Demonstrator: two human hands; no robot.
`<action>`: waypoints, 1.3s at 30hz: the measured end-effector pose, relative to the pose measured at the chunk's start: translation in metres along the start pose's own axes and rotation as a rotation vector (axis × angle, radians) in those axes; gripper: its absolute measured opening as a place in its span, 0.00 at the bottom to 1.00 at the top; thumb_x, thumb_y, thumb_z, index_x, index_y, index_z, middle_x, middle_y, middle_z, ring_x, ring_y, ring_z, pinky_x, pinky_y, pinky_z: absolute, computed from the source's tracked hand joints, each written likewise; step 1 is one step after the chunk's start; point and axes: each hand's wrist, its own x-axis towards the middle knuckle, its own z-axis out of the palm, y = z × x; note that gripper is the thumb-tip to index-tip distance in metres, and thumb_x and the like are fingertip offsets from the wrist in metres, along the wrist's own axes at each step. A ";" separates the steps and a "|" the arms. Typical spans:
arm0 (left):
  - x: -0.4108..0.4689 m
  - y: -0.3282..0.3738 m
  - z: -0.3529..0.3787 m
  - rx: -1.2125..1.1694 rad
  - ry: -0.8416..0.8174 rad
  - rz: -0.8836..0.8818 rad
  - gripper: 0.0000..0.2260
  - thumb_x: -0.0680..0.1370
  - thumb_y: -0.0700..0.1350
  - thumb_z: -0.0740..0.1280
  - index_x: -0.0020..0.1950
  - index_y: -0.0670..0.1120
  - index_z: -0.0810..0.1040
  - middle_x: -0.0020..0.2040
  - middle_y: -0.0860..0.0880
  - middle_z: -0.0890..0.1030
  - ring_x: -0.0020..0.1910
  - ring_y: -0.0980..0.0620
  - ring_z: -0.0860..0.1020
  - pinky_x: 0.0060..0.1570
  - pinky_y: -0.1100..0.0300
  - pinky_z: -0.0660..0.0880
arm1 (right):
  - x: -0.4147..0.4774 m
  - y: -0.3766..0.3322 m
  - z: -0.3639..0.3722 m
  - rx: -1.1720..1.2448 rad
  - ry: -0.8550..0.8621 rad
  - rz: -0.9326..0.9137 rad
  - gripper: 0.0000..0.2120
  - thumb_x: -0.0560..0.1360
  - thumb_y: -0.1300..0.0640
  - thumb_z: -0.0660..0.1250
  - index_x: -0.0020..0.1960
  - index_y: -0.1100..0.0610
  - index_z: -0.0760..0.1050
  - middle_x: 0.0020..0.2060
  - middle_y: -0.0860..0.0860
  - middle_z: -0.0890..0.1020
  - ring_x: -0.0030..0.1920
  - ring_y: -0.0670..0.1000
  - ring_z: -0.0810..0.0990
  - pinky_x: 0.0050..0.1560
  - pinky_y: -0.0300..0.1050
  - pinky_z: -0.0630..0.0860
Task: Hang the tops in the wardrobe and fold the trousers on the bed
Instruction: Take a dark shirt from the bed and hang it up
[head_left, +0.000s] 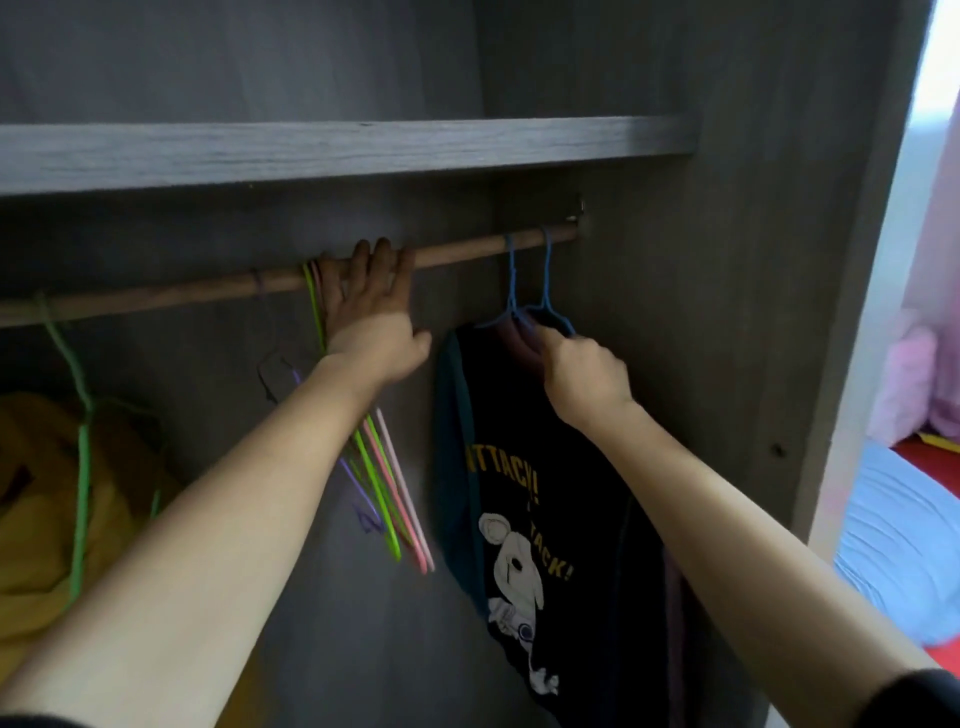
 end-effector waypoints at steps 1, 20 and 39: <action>0.000 0.000 -0.003 -0.013 -0.018 0.002 0.44 0.71 0.58 0.69 0.81 0.47 0.52 0.80 0.43 0.53 0.79 0.43 0.50 0.74 0.37 0.39 | -0.007 -0.001 -0.003 0.001 0.008 0.003 0.24 0.80 0.59 0.59 0.75 0.49 0.63 0.56 0.57 0.78 0.55 0.63 0.80 0.50 0.56 0.76; -0.160 0.207 -0.105 -1.039 0.284 0.304 0.26 0.82 0.56 0.54 0.78 0.46 0.60 0.80 0.40 0.53 0.79 0.42 0.52 0.73 0.38 0.47 | -0.342 0.062 -0.118 -0.473 0.401 0.383 0.13 0.80 0.51 0.64 0.60 0.55 0.78 0.52 0.54 0.79 0.52 0.59 0.78 0.44 0.54 0.77; -0.415 0.539 -0.283 -1.208 0.118 0.993 0.28 0.82 0.59 0.49 0.80 0.47 0.56 0.80 0.40 0.52 0.79 0.39 0.51 0.73 0.34 0.50 | -0.735 0.170 -0.316 -0.740 0.480 1.048 0.18 0.79 0.50 0.63 0.65 0.58 0.72 0.60 0.58 0.75 0.58 0.59 0.76 0.53 0.56 0.77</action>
